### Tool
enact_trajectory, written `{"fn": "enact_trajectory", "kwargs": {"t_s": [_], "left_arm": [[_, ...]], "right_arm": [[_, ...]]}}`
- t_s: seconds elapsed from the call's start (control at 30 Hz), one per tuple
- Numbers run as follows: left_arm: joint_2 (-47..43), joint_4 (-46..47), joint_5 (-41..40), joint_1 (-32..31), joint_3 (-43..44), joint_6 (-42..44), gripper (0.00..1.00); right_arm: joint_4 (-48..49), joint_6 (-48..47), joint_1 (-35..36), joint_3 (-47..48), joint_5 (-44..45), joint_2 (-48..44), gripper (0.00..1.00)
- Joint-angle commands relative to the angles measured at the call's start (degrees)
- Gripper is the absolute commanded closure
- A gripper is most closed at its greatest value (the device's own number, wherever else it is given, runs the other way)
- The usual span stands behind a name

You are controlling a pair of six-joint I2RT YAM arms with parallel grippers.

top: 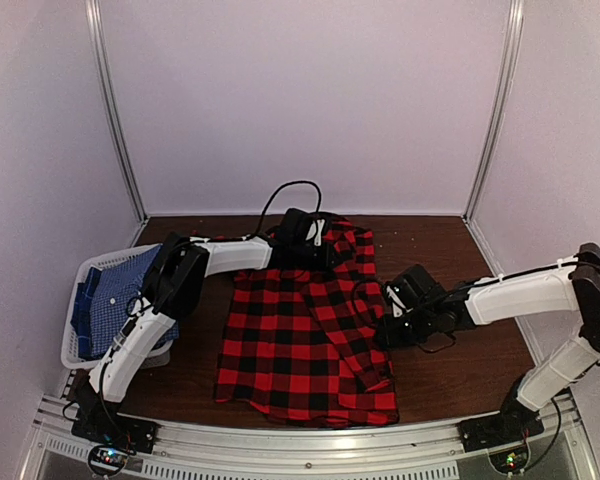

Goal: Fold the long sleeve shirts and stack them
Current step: Smooth out the 1/3-folded shirt at the center of the board.

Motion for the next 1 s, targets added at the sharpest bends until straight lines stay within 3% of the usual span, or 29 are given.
{"fn": "enact_trajectory", "kwargs": {"t_s": [0.0, 0.27, 0.53, 0.97], "left_arm": [[-0.6, 1.4, 1.0, 0.5, 1.8, 0.9, 0.76], [-2.5, 0.3, 0.8, 0.5, 3.5, 2.4, 0.72], [-8.5, -1.1, -0.8, 1.5, 3.6, 3.1, 0.69], [-25.7, 0.5, -4.5, 4.7, -18.6, 3.3, 0.7]], "right_arm": [[-3.7, 0.0, 0.5, 2.1, 4.0, -3.6, 0.64], [-4.9, -0.4, 1.1, 5.3, 6.8, -5.8, 0.64], [1.7, -2.2, -0.6, 13.6, 1.7, 3.7, 0.66], [11.7, -0.1, -6.5, 16.8, -5.7, 18.8, 0.75]]}}
